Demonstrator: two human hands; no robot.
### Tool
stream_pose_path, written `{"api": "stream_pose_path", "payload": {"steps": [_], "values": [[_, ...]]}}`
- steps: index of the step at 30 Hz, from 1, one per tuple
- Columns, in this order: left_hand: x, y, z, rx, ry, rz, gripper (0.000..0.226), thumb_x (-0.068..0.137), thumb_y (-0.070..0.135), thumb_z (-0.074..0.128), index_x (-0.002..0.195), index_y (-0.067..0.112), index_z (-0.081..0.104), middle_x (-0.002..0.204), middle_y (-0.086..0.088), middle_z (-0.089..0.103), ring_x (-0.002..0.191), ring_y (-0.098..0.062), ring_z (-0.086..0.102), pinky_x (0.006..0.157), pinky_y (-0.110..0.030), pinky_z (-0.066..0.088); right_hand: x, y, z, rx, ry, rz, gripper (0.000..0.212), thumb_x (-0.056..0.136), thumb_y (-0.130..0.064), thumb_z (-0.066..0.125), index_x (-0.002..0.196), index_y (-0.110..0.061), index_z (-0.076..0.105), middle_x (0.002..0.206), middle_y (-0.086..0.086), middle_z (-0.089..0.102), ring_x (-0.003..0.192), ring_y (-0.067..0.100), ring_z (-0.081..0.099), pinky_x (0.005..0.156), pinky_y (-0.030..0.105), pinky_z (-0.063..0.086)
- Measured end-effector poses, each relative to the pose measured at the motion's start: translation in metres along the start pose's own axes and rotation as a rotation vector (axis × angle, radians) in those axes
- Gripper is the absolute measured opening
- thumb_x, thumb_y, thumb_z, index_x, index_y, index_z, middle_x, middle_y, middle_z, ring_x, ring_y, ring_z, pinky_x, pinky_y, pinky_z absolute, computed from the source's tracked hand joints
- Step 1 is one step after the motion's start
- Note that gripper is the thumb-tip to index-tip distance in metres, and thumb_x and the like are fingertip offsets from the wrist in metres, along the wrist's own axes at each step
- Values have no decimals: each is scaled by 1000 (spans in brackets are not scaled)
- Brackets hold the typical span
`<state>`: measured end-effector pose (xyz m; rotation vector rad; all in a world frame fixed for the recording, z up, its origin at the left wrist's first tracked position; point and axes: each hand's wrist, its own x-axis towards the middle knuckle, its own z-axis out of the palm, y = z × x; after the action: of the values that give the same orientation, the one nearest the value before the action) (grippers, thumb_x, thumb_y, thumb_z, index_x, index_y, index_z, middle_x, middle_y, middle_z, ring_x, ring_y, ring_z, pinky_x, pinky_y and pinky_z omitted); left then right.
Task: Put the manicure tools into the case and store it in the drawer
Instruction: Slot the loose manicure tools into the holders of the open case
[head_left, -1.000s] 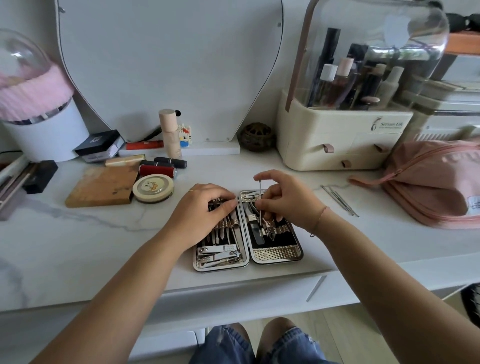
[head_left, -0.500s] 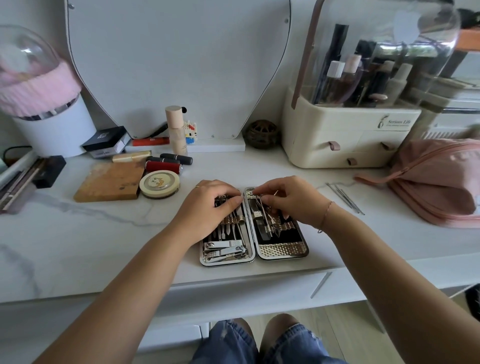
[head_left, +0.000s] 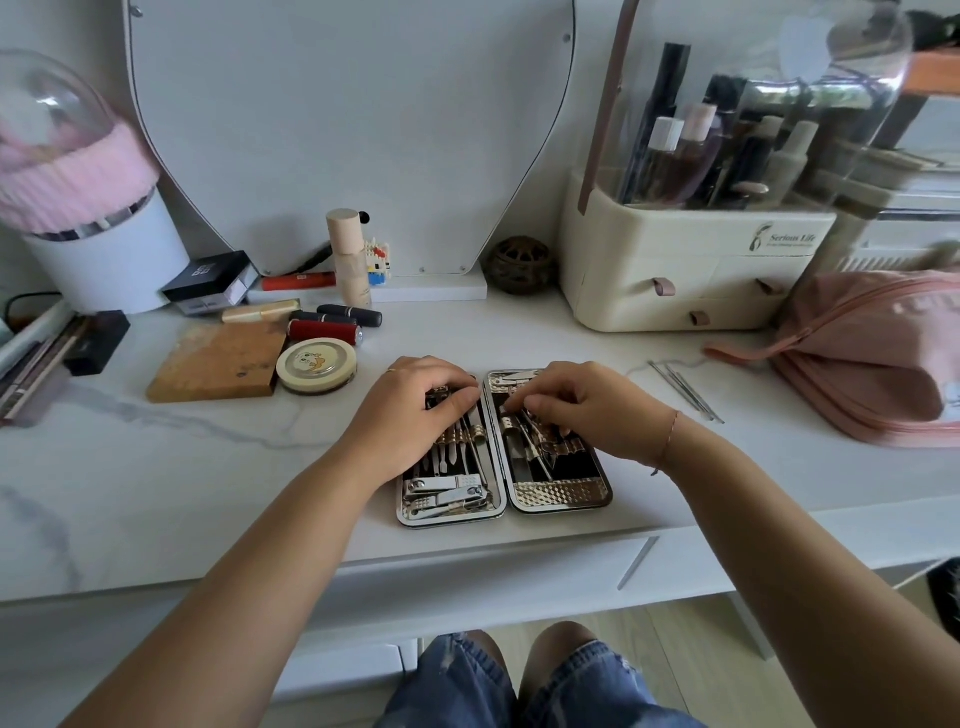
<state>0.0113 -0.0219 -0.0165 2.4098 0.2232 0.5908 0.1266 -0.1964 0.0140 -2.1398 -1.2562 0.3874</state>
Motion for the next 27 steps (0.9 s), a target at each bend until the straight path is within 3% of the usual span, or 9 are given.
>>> {"api": "stream_pose_path", "payload": {"steps": [7,10,12,14,19,27], "values": [[-1,0,0,-3,7,4,24,87,35,56,104,24,69,107,12,64,110,-7,47,92,-24,34,-1,-4,1,-5,46,10,21,92,-18,54,106,-16,69,76,-11,57,64,4,52,62,16,43],[-1,-1,0,4,5,8,24,87,36,56,105,26,68,108,14,63,110,-5,45,91,-22,33,-9,3,-7,58,252,-24,15,88,-18,61,101,-17,68,82,-7,61,64,1,57,60,7,42],[-1,-1,0,6,5,22,22,87,35,56,105,26,68,106,16,62,110,-5,46,91,-22,32,-16,19,-20,37,468,14,10,83,-18,66,93,-20,69,81,-8,62,65,3,56,64,8,43],[-1,0,0,8,4,38,21,87,35,57,103,27,69,105,17,62,109,-5,47,91,-23,33,-26,43,-36,-57,612,150,6,79,-20,70,84,-22,70,78,-3,63,65,5,54,67,19,42],[-2,1,1,-3,7,40,21,85,38,58,100,29,69,106,16,62,109,-4,47,91,-21,32,-45,88,-49,-228,607,495,23,74,-29,74,91,-14,68,88,5,60,86,20,54,75,26,36],[-2,0,1,-18,-2,35,22,85,40,56,99,29,69,104,18,62,109,-5,48,93,-25,35,-45,93,-50,-194,623,577,12,78,-25,70,75,-14,67,80,2,60,82,18,51,70,25,34]]}}
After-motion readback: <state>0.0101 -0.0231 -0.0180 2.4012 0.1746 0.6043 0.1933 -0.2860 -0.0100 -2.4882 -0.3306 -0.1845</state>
